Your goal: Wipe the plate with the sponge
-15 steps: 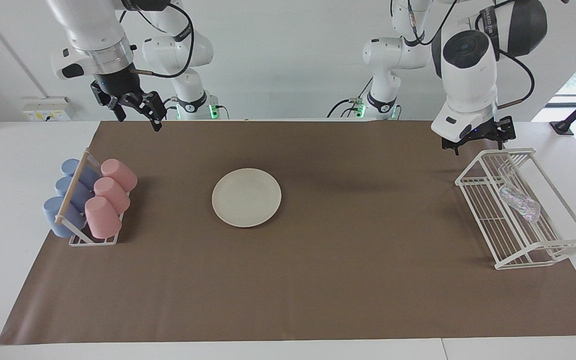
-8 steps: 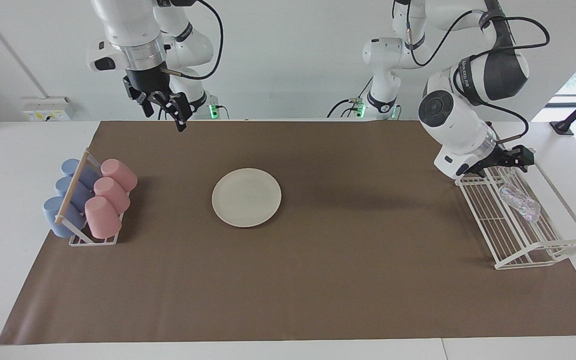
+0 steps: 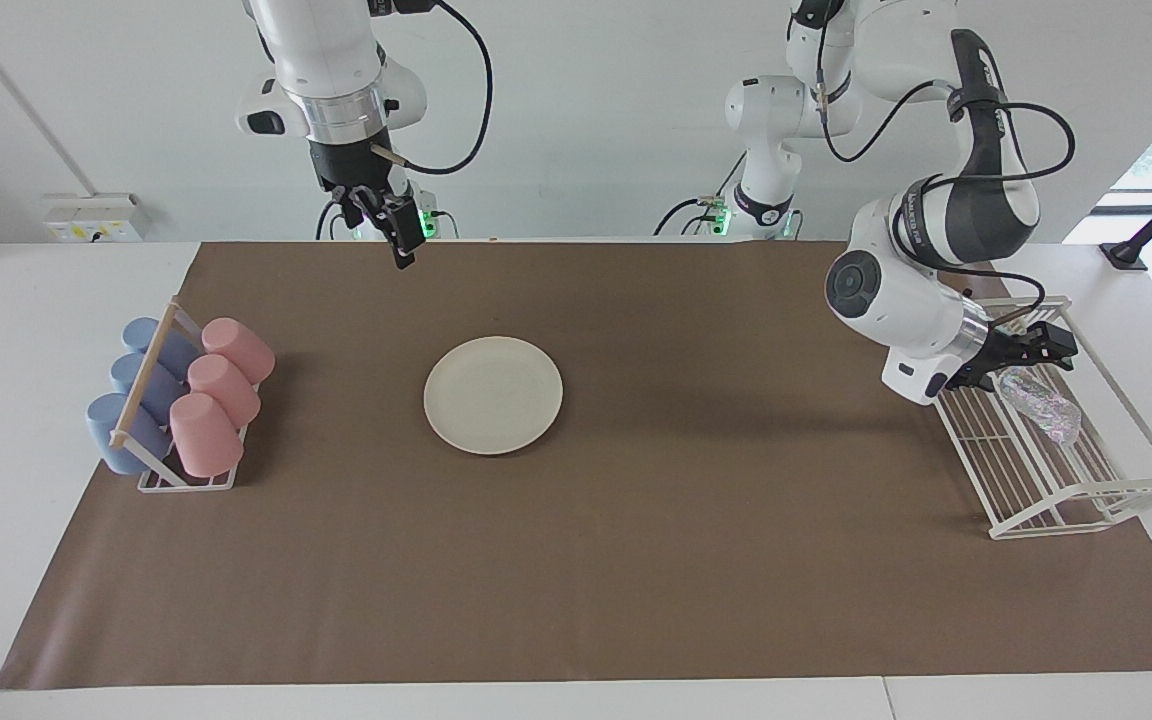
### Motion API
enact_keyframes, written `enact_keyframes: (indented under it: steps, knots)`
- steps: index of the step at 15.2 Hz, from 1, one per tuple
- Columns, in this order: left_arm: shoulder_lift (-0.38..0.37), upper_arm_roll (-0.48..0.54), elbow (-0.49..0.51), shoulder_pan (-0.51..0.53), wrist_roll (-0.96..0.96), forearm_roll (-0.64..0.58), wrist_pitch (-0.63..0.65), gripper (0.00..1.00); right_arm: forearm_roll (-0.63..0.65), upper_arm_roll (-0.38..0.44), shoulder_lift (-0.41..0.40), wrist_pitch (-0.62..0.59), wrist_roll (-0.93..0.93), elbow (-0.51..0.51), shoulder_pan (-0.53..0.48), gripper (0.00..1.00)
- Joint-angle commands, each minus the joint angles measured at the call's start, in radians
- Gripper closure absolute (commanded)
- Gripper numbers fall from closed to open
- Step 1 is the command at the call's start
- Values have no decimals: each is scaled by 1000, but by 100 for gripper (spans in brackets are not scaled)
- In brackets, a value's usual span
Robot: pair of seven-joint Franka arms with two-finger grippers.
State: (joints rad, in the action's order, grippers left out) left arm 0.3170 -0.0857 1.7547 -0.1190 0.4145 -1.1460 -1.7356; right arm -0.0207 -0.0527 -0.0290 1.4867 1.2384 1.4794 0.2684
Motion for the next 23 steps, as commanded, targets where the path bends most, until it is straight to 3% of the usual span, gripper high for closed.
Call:
enact_keyframes:
  steps: [1,7,13,23]
  knots:
    - [22,1,-9,30,72,-41,-48,0,-24,-4,-8,20,143,-10,44,0]
    - [11,-5,18,25,228,-24,-45,0,-25,-6,9,37,228,35,87,0]
    - [-59,0,127,41,216,-28,-179,0,-30,-10,18,41,286,55,107,0]
    - [-136,-2,241,47,167,-28,-145,0,-67,-22,9,34,323,47,120,0]
